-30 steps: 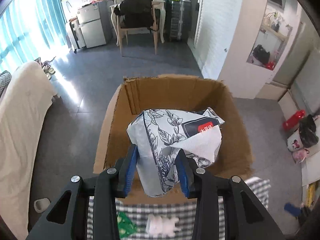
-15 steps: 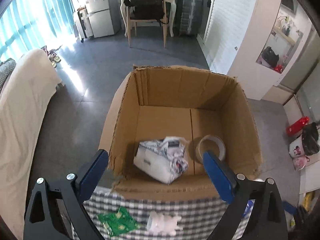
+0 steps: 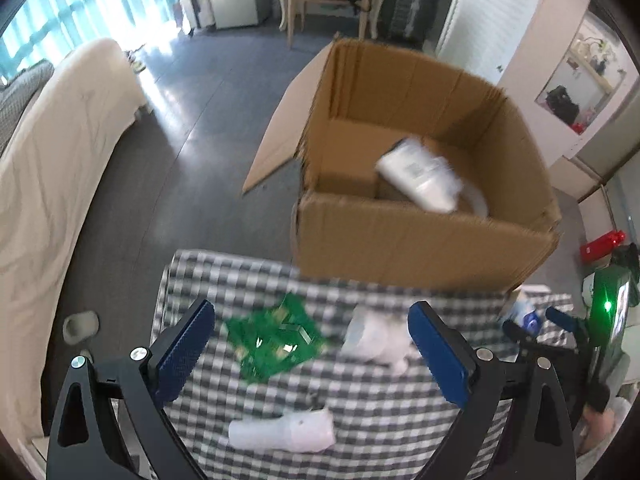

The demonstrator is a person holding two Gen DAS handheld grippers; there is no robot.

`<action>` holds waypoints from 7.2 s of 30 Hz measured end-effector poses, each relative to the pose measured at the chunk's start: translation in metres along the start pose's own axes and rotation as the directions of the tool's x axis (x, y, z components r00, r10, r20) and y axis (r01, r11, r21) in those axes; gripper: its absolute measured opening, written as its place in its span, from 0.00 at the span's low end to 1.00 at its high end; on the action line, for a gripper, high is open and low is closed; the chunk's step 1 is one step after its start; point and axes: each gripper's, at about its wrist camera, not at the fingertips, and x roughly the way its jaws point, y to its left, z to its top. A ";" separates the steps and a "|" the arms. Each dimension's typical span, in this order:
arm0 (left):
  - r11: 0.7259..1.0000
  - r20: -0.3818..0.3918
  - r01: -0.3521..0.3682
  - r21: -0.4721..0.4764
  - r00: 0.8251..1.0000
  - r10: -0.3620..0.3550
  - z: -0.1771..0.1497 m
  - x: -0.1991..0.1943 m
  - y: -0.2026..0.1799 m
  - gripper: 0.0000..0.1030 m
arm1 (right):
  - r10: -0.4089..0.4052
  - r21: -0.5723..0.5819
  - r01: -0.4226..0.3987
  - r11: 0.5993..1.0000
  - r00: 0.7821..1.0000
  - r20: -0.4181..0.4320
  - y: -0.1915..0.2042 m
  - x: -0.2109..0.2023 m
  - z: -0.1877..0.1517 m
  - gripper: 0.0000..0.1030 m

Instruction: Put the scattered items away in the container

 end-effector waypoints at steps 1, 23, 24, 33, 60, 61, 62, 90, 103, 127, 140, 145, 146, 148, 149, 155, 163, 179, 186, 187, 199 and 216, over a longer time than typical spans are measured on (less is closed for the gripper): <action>1.000 -0.004 0.001 -0.009 1.000 -0.001 -0.004 0.001 0.002 0.97 | -0.005 0.000 0.005 1.000 1.000 -0.006 0.000 0.003 -0.001 0.90; 0.997 -0.035 -0.025 -0.077 0.999 0.023 -0.048 0.004 0.022 0.97 | -0.020 0.045 0.019 0.999 1.000 0.024 0.002 -0.014 -0.016 0.62; 0.997 -0.033 -0.025 -0.077 0.999 0.022 -0.048 0.003 0.023 0.97 | -0.019 0.048 0.018 0.999 0.999 0.028 0.003 -0.016 -0.015 0.61; 0.998 -0.030 -0.017 -0.058 0.999 0.015 -0.058 -0.001 0.027 0.97 | -0.026 0.085 0.021 0.996 0.998 0.060 0.015 -0.035 -0.031 0.58; 1.000 0.021 0.009 -0.014 1.000 -0.009 -0.027 -0.043 0.032 0.97 | 0.021 0.131 -0.060 0.990 0.959 0.284 0.054 -0.164 0.028 0.54; 1.000 0.022 0.009 -0.014 1.000 -0.009 -0.025 -0.042 0.032 0.97 | 0.021 0.125 -0.060 0.990 0.955 0.297 0.055 -0.165 0.037 0.54; 1.000 0.019 0.007 -0.014 1.000 -0.006 -0.024 -0.041 0.032 0.97 | 0.018 0.125 -0.059 0.990 0.952 0.307 0.055 -0.165 0.044 0.54; 1.000 -0.064 0.001 -0.021 0.998 -0.003 -0.026 0.015 0.019 0.97 | -0.018 0.358 -0.035 0.933 0.990 0.142 0.043 -0.084 0.002 0.84; 0.999 -0.128 -0.021 0.035 0.992 0.025 -0.069 0.041 0.030 0.97 | -0.123 0.462 0.103 0.881 0.992 0.015 0.039 0.004 -0.023 0.84; 1.000 -0.104 -0.009 0.021 0.994 0.011 -0.060 0.018 0.022 0.97 | -0.172 0.464 0.120 0.877 0.983 0.071 0.043 -0.068 -0.017 0.71; 0.997 -0.016 -0.043 -0.071 0.999 0.042 -0.027 -0.023 0.040 0.97 | -0.214 0.420 0.089 0.903 0.942 0.259 0.032 -0.131 0.095 0.71; 0.988 -0.051 -0.092 -0.123 0.995 0.087 -0.035 -0.013 0.053 0.97 | -0.183 0.403 0.078 0.912 0.956 0.229 0.028 -0.104 0.111 0.71; 0.986 -0.056 -0.098 -0.132 0.994 0.091 -0.037 -0.010 0.054 0.97 | -0.176 0.401 0.074 0.913 0.959 0.224 0.026 -0.097 0.111 0.71; 0.982 -0.072 -0.115 -0.149 0.992 0.105 -0.040 -0.005 0.056 0.97 | -0.167 0.402 0.070 0.913 0.963 0.212 0.023 -0.083 0.110 0.71; 0.981 -0.078 -0.120 -0.154 0.991 0.110 -0.041 -0.002 0.056 0.97 | -0.163 0.404 0.067 0.912 0.965 0.207 0.022 -0.077 0.110 0.71; 0.977 -0.100 -0.130 -0.169 0.988 0.115 -0.044 0.011 0.048 0.97 | -0.202 0.387 0.125 0.914 0.965 0.167 0.015 -0.053 0.111 0.72; 0.979 -0.103 -0.115 -0.166 0.990 0.099 -0.042 0.014 0.036 0.97 | -0.239 0.415 0.152 0.897 0.956 0.168 0.015 -0.061 0.110 0.81; 0.994 -0.093 -0.030 -0.109 0.995 0.020 -0.093 0.022 0.023 0.97 | -0.209 0.560 0.103 0.822 0.970 0.128 0.069 -0.105 0.036 0.81; 0.994 -0.085 -0.060 -0.088 0.995 0.053 -0.120 0.063 0.020 0.99 | -0.176 0.607 0.097 0.789 0.982 0.071 0.100 -0.074 0.015 0.81; 0.995 -0.069 -0.066 -0.069 0.996 0.062 -0.120 0.064 0.018 1.00 | -0.174 0.608 0.097 0.788 0.982 0.068 0.103 -0.072 0.015 0.81; 1.000 -0.045 0.002 0.022 0.999 0.000 -0.125 0.087 0.013 1.00 | -0.157 0.631 0.089 0.771 0.986 0.052 0.118 -0.051 0.035 0.81; 0.999 0.049 0.034 -0.029 0.998 -0.032 -0.096 0.027 0.044 1.00 | -0.159 0.716 0.102 0.690 0.987 0.012 0.126 -0.046 0.040 0.81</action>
